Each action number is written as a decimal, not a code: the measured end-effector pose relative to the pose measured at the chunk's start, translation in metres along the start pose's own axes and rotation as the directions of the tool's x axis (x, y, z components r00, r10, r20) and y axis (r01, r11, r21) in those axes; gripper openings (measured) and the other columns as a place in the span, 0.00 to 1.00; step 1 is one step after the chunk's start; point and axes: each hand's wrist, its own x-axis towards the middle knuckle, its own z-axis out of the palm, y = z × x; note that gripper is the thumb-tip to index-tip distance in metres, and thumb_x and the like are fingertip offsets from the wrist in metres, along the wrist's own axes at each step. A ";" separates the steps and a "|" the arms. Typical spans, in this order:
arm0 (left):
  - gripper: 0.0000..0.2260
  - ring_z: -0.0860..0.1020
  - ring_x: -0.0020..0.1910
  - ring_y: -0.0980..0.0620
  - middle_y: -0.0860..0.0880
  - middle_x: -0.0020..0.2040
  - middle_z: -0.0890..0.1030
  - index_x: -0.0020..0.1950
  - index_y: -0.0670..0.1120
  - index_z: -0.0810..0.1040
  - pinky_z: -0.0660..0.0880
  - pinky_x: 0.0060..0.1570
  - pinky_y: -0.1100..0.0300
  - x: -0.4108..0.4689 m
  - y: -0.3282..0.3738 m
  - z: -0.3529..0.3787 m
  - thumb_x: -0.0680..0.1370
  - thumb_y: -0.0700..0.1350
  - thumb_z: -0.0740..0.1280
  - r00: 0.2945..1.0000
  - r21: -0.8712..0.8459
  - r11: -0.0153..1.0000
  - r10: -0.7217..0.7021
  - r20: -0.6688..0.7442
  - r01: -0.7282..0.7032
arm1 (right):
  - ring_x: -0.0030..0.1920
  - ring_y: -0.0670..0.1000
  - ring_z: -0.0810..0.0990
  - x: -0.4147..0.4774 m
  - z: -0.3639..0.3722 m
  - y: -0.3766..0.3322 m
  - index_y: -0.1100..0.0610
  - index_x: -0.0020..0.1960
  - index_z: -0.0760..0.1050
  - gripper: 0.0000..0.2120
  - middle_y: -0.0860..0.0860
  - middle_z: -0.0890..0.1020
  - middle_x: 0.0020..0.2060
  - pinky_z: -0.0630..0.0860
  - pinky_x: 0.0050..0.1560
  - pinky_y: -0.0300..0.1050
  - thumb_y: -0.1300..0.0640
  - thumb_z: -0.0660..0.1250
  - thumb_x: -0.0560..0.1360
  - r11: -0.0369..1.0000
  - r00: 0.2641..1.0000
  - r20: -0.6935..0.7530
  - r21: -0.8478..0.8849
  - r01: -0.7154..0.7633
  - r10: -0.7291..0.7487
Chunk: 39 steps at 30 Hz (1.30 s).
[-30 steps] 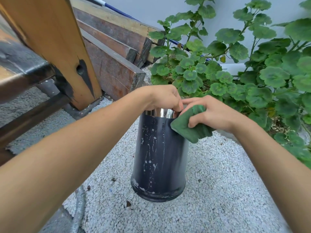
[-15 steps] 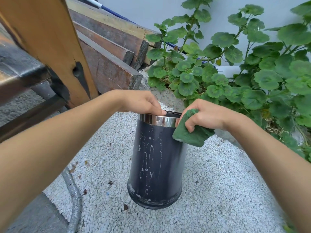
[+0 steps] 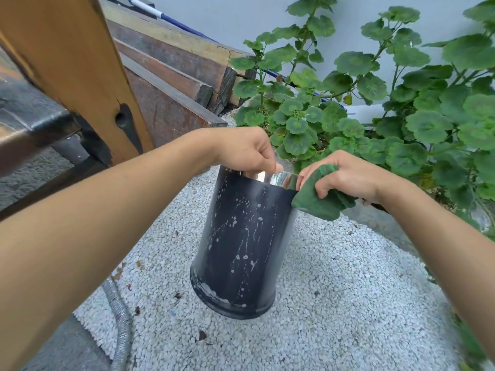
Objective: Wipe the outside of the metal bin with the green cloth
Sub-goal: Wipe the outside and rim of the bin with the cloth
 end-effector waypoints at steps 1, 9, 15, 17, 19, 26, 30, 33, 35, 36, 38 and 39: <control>0.22 0.62 0.23 0.55 0.51 0.27 0.62 0.33 0.41 0.69 0.68 0.34 0.83 0.003 -0.002 0.002 0.83 0.49 0.67 1.000 0.007 1.000 -0.009 -0.020 0.009 | 0.52 0.61 0.82 0.000 0.003 0.002 0.54 0.44 0.86 0.14 0.55 0.86 0.49 0.78 0.56 0.66 0.62 0.67 0.60 1.000 0.999 -0.035 0.003 -0.005 0.005; 0.23 0.61 0.27 0.50 0.46 0.30 0.63 0.31 0.44 0.68 0.72 0.45 0.61 0.019 -0.022 0.009 0.83 0.50 0.68 0.977 -0.097 0.991 -0.107 -0.183 0.091 | 0.56 0.40 0.80 -0.022 0.058 0.014 0.51 0.54 0.84 0.19 0.44 0.84 0.52 0.76 0.60 0.40 0.65 0.71 0.66 0.948 0.673 -0.669 -0.251 0.197 -0.317; 0.19 0.59 0.27 0.50 0.45 0.30 0.63 0.34 0.40 0.71 0.69 0.32 0.73 0.028 -0.026 0.007 0.83 0.47 0.68 0.973 -0.179 0.977 -0.146 -0.180 0.113 | 0.62 0.47 0.80 0.000 0.077 0.011 0.58 0.61 0.82 0.25 0.53 0.83 0.60 0.71 0.67 0.39 0.71 0.73 0.65 0.907 0.574 -0.703 -0.354 0.228 -0.419; 0.20 0.58 0.28 0.49 0.45 0.31 0.62 0.34 0.40 0.71 0.65 0.24 0.75 0.033 -0.027 0.009 0.83 0.47 0.68 0.970 -0.197 0.974 -0.148 -0.191 0.109 | 0.64 0.49 0.79 0.007 0.089 0.013 0.59 0.62 0.81 0.28 0.54 0.81 0.63 0.71 0.69 0.40 0.74 0.72 0.64 0.911 0.604 -0.685 -0.348 0.221 -0.408; 0.20 0.59 0.27 0.50 0.46 0.30 0.62 0.34 0.41 0.69 0.66 0.26 0.74 0.038 -0.029 0.009 0.83 0.47 0.68 0.965 -0.211 0.970 -0.167 -0.204 0.123 | 0.66 0.49 0.78 0.010 0.099 0.017 0.59 0.64 0.80 0.29 0.55 0.80 0.65 0.70 0.70 0.41 0.75 0.71 0.65 0.916 0.615 -0.680 -0.333 0.226 -0.399; 0.24 0.70 0.28 0.73 0.54 0.34 0.81 0.29 0.43 0.65 0.72 0.68 0.54 0.041 -0.028 0.008 0.83 0.45 0.68 0.953 -0.253 0.955 -0.211 -0.215 0.154 | 0.66 0.48 0.77 0.004 0.121 0.032 0.58 0.65 0.80 0.31 0.53 0.80 0.64 0.69 0.69 0.39 0.74 0.73 0.64 0.914 0.664 -0.637 -0.354 0.198 -0.391; 0.25 0.63 0.38 0.72 0.57 0.22 0.79 0.28 0.45 0.63 0.71 0.70 0.52 0.044 -0.030 0.007 0.83 0.46 0.69 0.953 -0.266 0.951 -0.216 -0.215 0.156 | 0.66 0.50 0.77 -0.016 0.141 0.046 0.58 0.65 0.79 0.32 0.53 0.79 0.65 0.70 0.69 0.43 0.75 0.75 0.63 0.912 0.717 -0.581 -0.360 0.198 -0.385; 0.27 0.60 0.22 0.52 0.49 0.24 0.62 0.27 0.47 0.62 0.74 0.66 0.53 0.046 -0.032 0.005 0.82 0.48 0.70 0.945 -0.257 0.950 -0.236 -0.228 0.176 | 0.66 0.47 0.76 -0.036 0.158 0.057 0.57 0.67 0.77 0.34 0.50 0.77 0.65 0.70 0.68 0.40 0.73 0.78 0.63 0.918 0.771 -0.527 -0.348 0.188 -0.358; 0.27 0.61 0.21 0.52 0.48 0.25 0.62 0.27 0.47 0.62 0.73 0.61 0.57 0.047 -0.033 0.004 0.82 0.48 0.70 0.943 -0.253 0.952 -0.236 -0.236 0.175 | 0.66 0.44 0.75 -0.049 0.173 0.063 0.53 0.67 0.76 0.36 0.48 0.77 0.65 0.71 0.66 0.37 0.72 0.79 0.62 0.928 0.800 -0.502 -0.331 0.173 -0.328; 0.26 0.62 0.22 0.52 0.48 0.26 0.62 0.27 0.47 0.62 0.73 0.57 0.58 0.048 -0.034 0.004 0.82 0.48 0.70 0.944 -0.251 0.953 -0.231 -0.236 0.170 | 0.66 0.43 0.74 -0.056 0.180 0.066 0.52 0.67 0.75 0.37 0.47 0.76 0.65 0.72 0.65 0.37 0.72 0.78 0.62 0.933 0.813 -0.493 -0.322 0.163 -0.311; 0.26 0.62 0.24 0.50 0.47 0.26 0.63 0.27 0.46 0.63 0.72 0.53 0.59 0.049 -0.035 0.004 0.82 0.48 0.70 0.946 -0.244 0.955 -0.225 -0.234 0.167 | 0.67 0.42 0.74 -0.068 0.195 0.073 0.51 0.68 0.75 0.39 0.46 0.76 0.66 0.73 0.65 0.39 0.72 0.78 0.61 0.942 0.836 -0.470 -0.300 0.151 -0.284; 0.27 0.63 0.22 0.51 0.47 0.26 0.63 0.27 0.46 0.63 0.72 0.52 0.60 0.050 -0.035 0.004 0.82 0.48 0.69 0.947 -0.245 0.955 -0.223 -0.232 0.165 | 0.67 0.43 0.74 -0.074 0.201 0.077 0.51 0.68 0.75 0.39 0.46 0.76 0.66 0.73 0.65 0.39 0.72 0.78 0.60 0.944 0.845 -0.456 -0.293 0.153 -0.279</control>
